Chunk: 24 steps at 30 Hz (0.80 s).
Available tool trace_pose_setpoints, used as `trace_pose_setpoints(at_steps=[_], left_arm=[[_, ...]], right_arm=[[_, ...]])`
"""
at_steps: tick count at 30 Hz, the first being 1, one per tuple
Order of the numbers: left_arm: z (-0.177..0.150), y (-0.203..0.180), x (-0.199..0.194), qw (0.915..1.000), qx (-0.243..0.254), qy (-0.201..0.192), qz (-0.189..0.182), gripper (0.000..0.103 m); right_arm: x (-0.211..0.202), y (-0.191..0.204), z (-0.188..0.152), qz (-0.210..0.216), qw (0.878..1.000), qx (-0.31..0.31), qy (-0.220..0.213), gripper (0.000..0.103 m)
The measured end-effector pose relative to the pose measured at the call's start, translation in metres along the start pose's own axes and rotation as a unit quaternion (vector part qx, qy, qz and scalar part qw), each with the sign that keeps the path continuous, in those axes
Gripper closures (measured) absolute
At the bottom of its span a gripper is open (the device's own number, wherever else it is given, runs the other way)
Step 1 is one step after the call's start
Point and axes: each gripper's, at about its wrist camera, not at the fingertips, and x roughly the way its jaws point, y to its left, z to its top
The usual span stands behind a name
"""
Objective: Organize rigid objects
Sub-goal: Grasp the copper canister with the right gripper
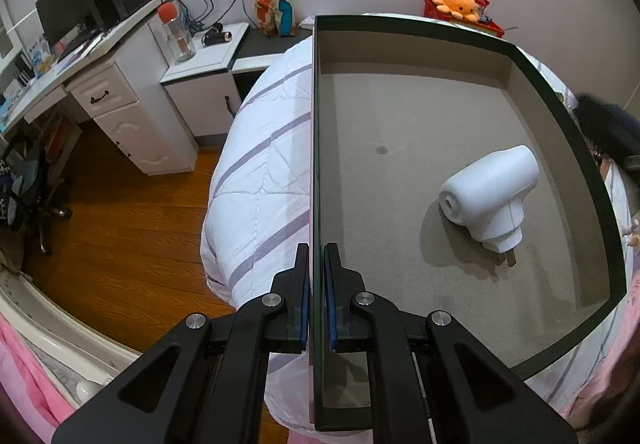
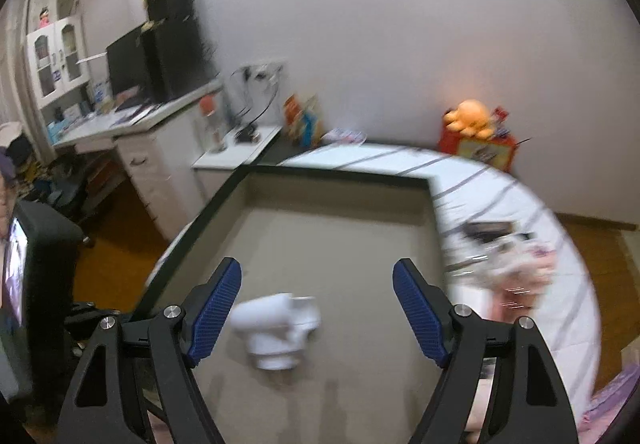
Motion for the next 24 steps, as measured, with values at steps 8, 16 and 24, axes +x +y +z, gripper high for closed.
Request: trace_pose_setpoints(at_steps=[8, 16, 24], left_arm=[[-0.001, -0.001, 0.000, 1.0000, 0.003, -0.008, 0.005, 0.097], [0.001, -0.002, 0.001, 1.0000, 0.001, -0.005, 0.007, 0.097], [0.001, -0.001, 0.001, 1.0000, 0.001, -0.002, 0.007, 0.097]], right_arm=[[-0.024, -0.106, -0.012, -0.134, 0.989, 0.059, 0.010, 0.023], [0.014, -0.144, -0.025, -0.096, 0.989, 0.092, 0.070, 0.023], [0.059, -0.152, -0.027, -0.064, 0.985, 0.120, 0.109, 0.023]])
